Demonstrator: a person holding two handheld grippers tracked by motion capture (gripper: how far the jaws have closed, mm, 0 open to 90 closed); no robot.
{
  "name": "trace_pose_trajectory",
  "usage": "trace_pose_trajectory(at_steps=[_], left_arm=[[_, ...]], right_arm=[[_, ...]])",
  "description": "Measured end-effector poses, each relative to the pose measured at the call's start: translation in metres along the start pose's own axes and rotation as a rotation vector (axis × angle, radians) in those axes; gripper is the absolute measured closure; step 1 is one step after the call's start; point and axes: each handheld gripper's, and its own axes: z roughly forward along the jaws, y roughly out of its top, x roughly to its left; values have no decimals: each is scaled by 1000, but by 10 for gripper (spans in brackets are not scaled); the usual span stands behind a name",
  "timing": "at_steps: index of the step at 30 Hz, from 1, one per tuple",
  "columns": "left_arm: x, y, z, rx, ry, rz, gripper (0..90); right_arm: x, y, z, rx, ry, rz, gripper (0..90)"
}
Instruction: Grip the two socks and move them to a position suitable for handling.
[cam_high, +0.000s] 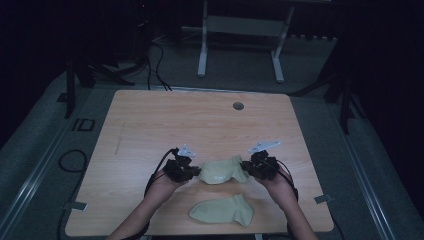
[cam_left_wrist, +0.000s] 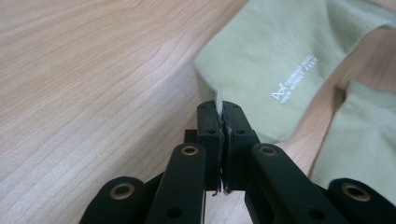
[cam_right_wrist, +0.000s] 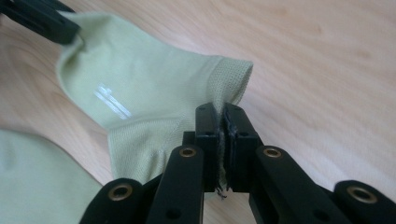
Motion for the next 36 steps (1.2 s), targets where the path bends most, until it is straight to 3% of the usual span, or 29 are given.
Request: trace_pose_trajectory(at_steps=[10,11,12,13,15,16,18,20,23,27,31,34,36], left_arm=[[7,1,21,19,-5,-14,873],[7,1,28,48,-49,-30,865],[7,2,28,56,-49,-28,831],[6,2,25,40,-36,-26,732],[5,4,17,1,-1,-25,620],[4,5,12,-20,15,-23,580],[1,8,2,-56,28,-12,580],[-4,13,-5,-84,21,13,582],[-12,21,-6,-99,-17,26,674],[-15,27,11,-42,-24,31,878],[-11,24,31,39,-23,32,894],[-11,17,32,51,-30,40,891],[-10,13,29,60,-9,56,890]], right_arm=[[-20,-19,26,65,-5,53,853],[-21,-20,30,82,-5,52,837],[-21,-20,32,91,-4,44,797],[-20,-20,32,99,-2,46,745],[-19,-18,30,87,-8,42,687],[-19,-17,28,82,-8,37,670],[-17,-14,24,77,-12,31,662],[-14,-12,21,67,-11,25,661],[-9,-8,18,49,-10,22,681],[-5,-7,19,45,-6,13,765],[-3,-10,25,61,-13,-1,787],[-4,-15,28,76,-13,-2,786],[-5,-19,29,88,-13,-3,787]])
